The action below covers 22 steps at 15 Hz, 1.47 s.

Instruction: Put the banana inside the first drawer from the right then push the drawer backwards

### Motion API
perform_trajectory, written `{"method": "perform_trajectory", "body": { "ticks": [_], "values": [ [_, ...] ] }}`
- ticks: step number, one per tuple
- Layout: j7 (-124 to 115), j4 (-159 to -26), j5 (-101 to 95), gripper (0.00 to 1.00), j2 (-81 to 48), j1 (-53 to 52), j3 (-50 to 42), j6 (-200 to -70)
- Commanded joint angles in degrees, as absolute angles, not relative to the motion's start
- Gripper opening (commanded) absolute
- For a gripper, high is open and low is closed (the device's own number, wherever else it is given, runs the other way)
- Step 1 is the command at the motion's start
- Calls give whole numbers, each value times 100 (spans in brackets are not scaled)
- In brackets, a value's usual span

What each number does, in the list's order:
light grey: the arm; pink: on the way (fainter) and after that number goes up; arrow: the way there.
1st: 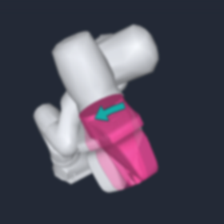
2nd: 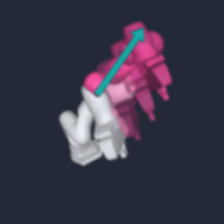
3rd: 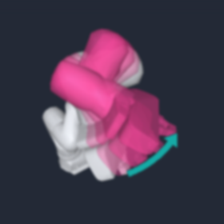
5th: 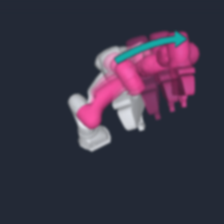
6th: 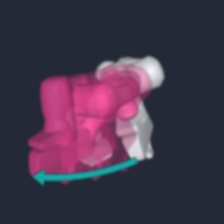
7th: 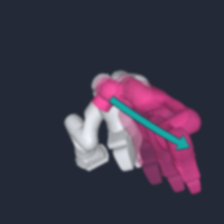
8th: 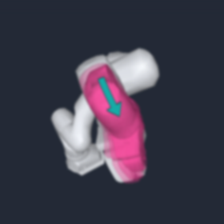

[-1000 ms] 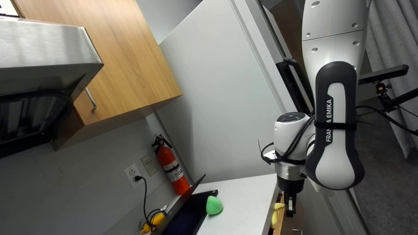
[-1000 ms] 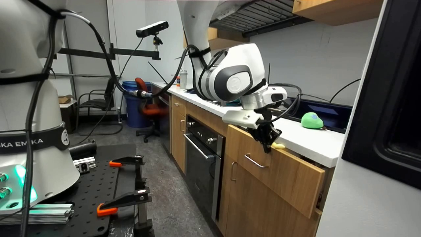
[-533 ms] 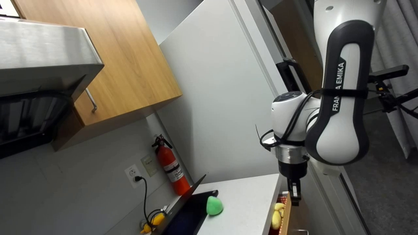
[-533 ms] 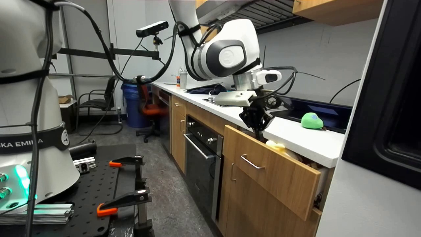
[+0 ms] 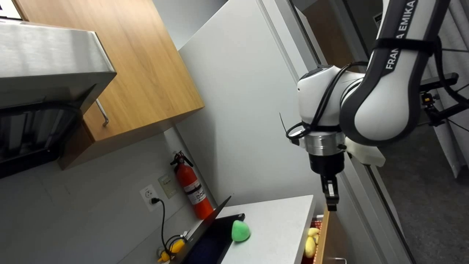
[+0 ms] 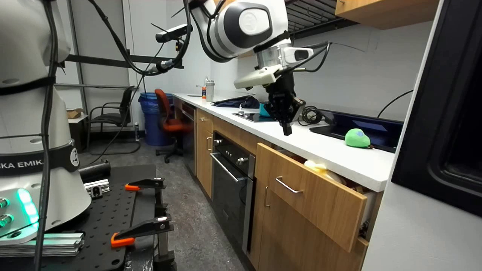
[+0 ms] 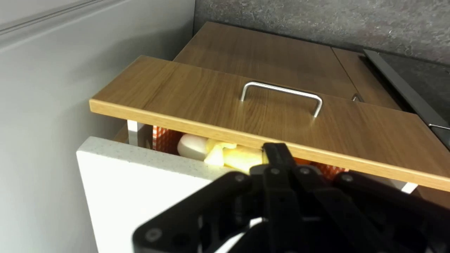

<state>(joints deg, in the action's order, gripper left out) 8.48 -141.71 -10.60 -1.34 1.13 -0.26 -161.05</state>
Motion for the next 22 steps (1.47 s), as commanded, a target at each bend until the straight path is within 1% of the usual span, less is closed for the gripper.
{"method": "perform_trajectory", "body": {
  "ticks": [1, 5, 6, 7, 8, 9, 11, 12, 21, 22],
  "values": [
    [784, -14474, -1095, 0, 651, 33, 18, -15665],
    [570, -14618, -1172, 0, 1162, 53, 107, -15559],
    [551, -14666, -1131, 24, 1285, 51, 124, -15554],
    [540, -14721, -1088, 28, 1408, 45, 136, -15555],
    [520, -14775, -1076, 34, 1521, 47, 148, -15554],
    [701, -14512, -1054, 18, 1047, 53, 92, -15733],
    [672, -14605, -1055, 32, 1223, 56, 104, -15730],
    [669, -14634, -1055, 34, 1269, 56, 106, -15729],
    [665, -14680, -1055, 34, 1294, 57, 106, -15729],
    [668, -14717, -1086, 59, 1353, 76, 101, -15729]
  ]
}}
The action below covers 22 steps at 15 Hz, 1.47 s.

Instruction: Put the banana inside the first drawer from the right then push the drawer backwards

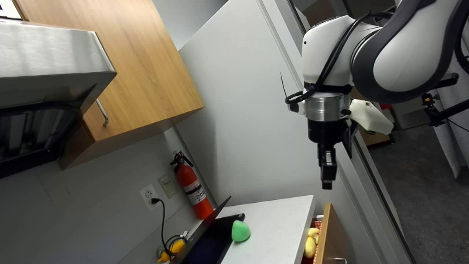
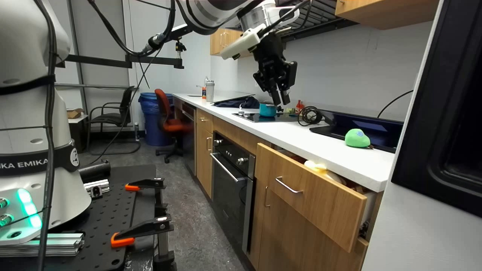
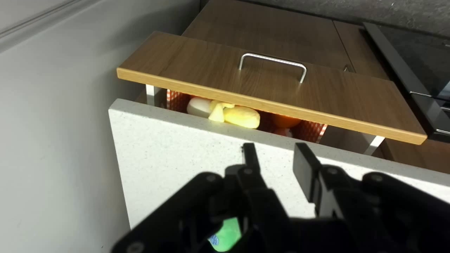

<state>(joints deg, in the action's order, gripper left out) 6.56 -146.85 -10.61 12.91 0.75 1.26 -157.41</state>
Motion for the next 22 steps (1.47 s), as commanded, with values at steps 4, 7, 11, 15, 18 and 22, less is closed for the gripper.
{"method": "perform_trajectory", "body": {
  "ticks": [4, 7, 11, 15, 18, 22],
  "values": [
    [963, -14985, -1071, 81, 1699, 134, -99, -15791],
    [1244, -15284, -1011, 99, 2119, 160, -319, -15746],
    [1738, -15916, -929, 100, 3071, 157, -750, -15609],
    [1846, -15864, -984, 100, 2935, 173, -885, -15676],
    [1942, -15976, -980, 100, 3213, 169, -959, -15560],
    [1942, -15976, -979, 100, 3224, 168, -958, -15554]
  ]
}}
